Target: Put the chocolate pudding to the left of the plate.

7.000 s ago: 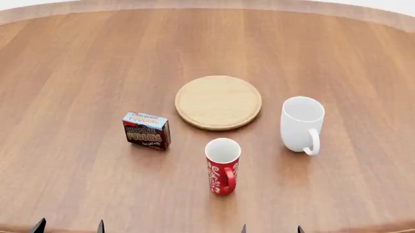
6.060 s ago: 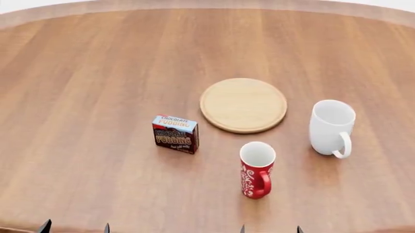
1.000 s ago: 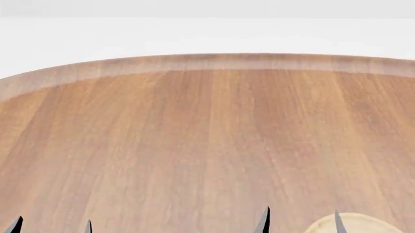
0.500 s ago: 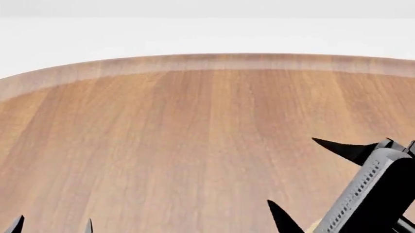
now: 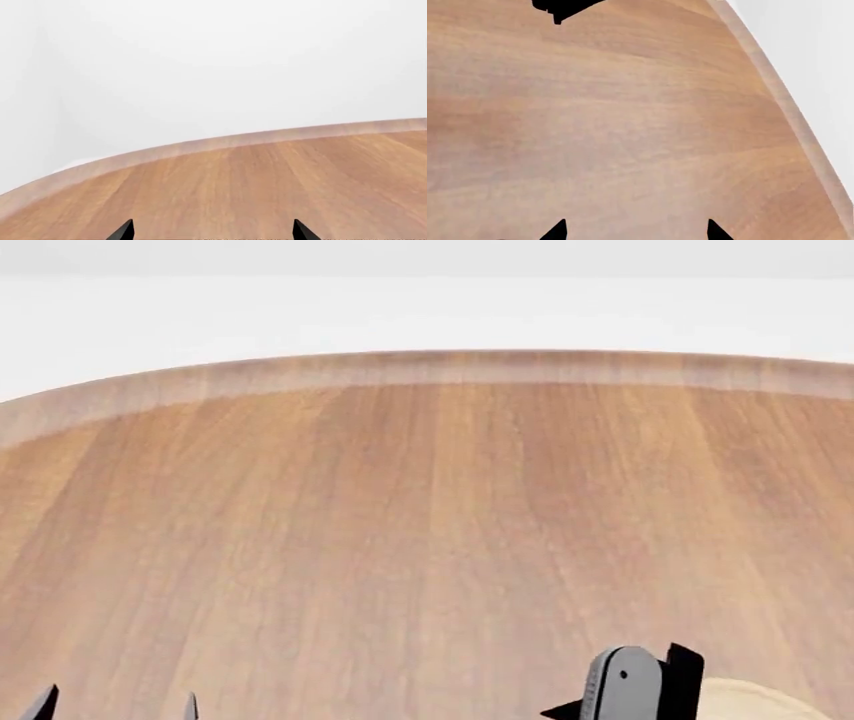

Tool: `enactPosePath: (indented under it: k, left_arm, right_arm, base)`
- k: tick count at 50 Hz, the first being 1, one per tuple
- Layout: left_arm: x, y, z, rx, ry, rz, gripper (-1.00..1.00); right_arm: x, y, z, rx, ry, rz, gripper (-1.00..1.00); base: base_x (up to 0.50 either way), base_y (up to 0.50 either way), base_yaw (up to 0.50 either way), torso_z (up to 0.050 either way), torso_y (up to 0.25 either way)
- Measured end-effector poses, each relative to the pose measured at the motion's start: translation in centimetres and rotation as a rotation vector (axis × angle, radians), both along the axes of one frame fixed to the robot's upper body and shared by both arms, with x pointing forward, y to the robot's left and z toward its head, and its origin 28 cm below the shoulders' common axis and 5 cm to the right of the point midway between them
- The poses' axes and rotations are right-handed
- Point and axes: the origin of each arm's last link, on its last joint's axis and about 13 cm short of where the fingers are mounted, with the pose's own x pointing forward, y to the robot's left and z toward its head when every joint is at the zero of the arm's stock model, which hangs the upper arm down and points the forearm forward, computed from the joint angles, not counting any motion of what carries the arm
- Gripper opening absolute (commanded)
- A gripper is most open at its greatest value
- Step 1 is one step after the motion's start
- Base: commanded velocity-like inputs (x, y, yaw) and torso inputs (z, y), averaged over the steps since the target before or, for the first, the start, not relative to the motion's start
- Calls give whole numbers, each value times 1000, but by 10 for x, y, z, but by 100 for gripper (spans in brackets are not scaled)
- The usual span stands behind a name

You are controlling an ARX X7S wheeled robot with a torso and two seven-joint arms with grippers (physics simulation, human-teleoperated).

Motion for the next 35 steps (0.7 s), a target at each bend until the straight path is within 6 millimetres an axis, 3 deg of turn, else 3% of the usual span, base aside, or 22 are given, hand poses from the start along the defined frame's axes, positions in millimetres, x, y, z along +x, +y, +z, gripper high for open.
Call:
enactPosePath:
  k: [9, 21, 35]
  left_arm:
    - [0, -1, -1, 3, 3, -1, 100]
    - [0, -1, -2, 5, 4, -3, 100]
    - [0, -2, -2, 7, 6, -4, 100]
  right_arm:
    - [0, 9, -27, 14, 76, 20, 100]
    - [-16, 24, -56, 14, 161, 91, 100]
    - [-28, 31, -68, -5, 215, 145, 100]
  base:
    - [0, 0, 0, 0, 0]
    - [0, 0, 0, 0, 0]
    - [0, 0, 0, 0, 0]
